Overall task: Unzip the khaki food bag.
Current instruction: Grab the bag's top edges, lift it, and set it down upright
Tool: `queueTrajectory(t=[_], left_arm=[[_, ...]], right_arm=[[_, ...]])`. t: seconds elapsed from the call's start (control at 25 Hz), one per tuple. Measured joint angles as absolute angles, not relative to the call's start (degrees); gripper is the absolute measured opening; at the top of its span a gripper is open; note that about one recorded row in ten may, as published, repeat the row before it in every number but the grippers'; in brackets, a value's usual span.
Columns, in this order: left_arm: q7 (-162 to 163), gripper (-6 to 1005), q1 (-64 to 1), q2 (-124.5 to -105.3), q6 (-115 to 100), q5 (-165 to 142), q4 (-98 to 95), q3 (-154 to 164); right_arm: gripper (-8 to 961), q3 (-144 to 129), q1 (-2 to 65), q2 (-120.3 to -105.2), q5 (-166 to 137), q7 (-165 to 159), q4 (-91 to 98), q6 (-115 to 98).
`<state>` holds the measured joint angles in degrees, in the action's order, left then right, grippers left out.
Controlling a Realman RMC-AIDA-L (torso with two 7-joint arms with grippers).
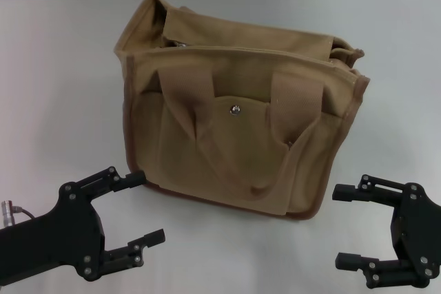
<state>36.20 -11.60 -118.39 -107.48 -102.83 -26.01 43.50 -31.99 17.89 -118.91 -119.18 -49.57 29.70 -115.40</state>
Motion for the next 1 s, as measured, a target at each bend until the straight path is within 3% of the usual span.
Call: queueTrajectory(t=[0.72,1.0], left_arm=[[35.1,719,-10.5,-118.47,-106.4,-98.9,-22.8,35.6],[32.9,700,-14.4,-118.74,-98.7,-98.1,-14.3,31.6]], right_arm=[[840,-31.6,17.2,-118.91,-118.4,-49.6,29.8,-116.0],[840,-31.2,17.1,-118.91,-118.3,-49.6,29.7,-116.2]])
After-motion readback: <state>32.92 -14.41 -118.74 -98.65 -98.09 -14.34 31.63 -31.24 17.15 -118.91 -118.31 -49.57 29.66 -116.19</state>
